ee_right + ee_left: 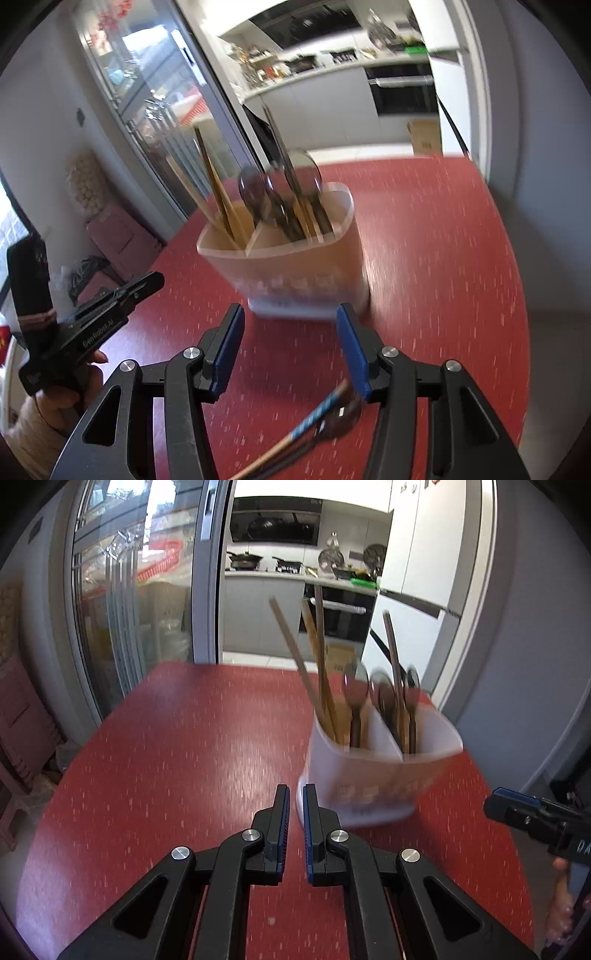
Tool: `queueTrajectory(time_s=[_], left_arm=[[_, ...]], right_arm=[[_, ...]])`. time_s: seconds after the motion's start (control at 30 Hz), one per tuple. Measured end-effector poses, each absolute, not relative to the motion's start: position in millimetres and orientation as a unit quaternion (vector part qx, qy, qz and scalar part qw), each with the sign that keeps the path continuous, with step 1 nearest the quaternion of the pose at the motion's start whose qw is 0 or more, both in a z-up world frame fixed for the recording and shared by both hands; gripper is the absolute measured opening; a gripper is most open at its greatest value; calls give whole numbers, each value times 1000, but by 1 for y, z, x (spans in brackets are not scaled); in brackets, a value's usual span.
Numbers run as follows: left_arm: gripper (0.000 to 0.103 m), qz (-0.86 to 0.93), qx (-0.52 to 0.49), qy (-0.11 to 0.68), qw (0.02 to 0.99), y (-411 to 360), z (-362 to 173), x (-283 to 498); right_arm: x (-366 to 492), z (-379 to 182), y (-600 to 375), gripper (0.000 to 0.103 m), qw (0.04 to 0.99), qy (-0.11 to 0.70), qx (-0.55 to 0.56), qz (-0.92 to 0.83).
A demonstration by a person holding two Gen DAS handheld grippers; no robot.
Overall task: Organize utensils
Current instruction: 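Open both grippers to release the utensils and withdraw, then lower the right gripper onto the remaining dark spoon handle and close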
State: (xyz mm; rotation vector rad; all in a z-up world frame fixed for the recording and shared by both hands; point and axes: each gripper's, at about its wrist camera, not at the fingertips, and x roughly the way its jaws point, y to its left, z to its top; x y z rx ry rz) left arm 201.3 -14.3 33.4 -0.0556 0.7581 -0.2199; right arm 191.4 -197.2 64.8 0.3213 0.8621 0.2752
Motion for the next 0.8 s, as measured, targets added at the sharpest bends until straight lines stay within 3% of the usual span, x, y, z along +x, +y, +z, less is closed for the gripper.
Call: queueTrajectory(time_s=[0.47,0.5,0.53,0.57,0.8], left_arm=[[35,-131,-22,440,888,-12,-24,160],[40,-132,-22,442,887,-12,-26,158],[55,-133,-23,445,885,-11,-30,156],[103,-131,-22,448,884,-11,-32,154],[103,-132,8,429,893,-8,-36,143]], right_arm=[[147,-3,-207,56,802,555,218,41],[144,-7,-207,56,798,561,219,37],[143,-10,-204,56,793,567,220,35],[142,-13,-201,56,788,574,220,33],[145,-24,-183,55,773,602,202,-1]])
